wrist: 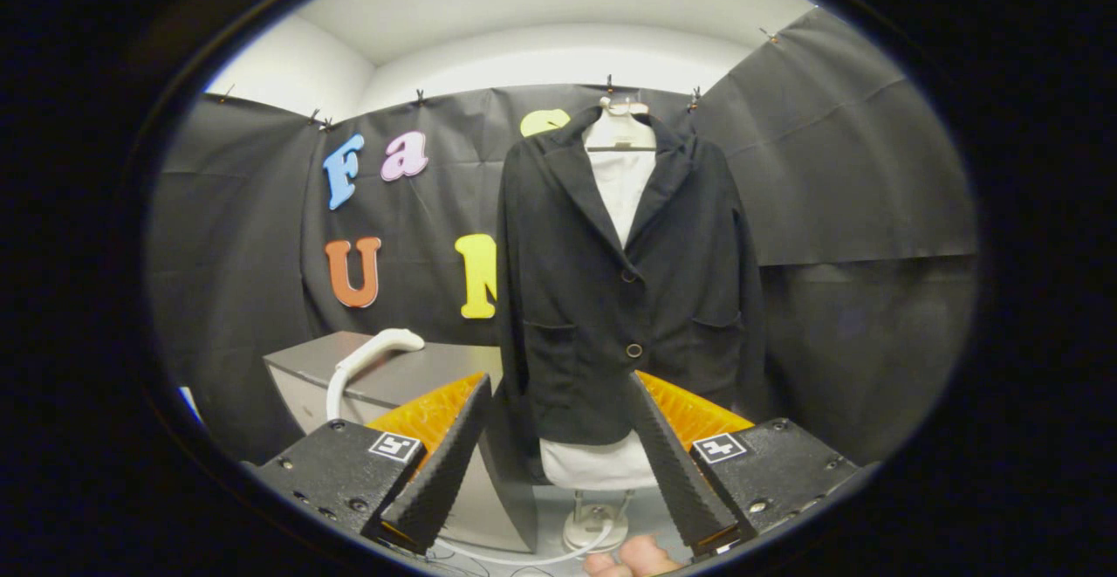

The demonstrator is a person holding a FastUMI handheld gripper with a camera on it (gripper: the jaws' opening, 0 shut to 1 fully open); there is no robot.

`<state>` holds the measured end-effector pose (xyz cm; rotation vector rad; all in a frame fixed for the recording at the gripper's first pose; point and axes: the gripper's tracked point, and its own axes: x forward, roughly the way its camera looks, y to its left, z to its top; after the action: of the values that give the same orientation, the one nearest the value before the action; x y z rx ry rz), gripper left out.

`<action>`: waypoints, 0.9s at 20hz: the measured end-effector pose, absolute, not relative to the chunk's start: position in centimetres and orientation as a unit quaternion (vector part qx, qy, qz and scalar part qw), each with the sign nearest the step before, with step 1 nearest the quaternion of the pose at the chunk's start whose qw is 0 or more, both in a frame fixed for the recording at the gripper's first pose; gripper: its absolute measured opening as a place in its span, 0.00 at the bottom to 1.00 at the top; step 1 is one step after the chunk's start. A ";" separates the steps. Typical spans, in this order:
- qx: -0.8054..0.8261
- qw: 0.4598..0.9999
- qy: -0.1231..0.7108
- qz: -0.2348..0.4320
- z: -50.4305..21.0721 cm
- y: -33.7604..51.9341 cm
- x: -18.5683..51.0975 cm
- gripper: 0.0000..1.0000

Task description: Iron the clothes twice with a garment steamer, once on the left side and once on the right side.

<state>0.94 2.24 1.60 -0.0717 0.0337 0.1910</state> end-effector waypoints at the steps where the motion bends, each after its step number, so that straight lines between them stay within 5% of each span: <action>1: -0.034 0.994 0.019 0.100 1.5 2.5 0.9 0.98; 18: 0.012 0.976 0.106 0.190 -0.5 22.8 1.9 0.98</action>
<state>1.94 22.78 -0.45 0.0233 0.2140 0.3835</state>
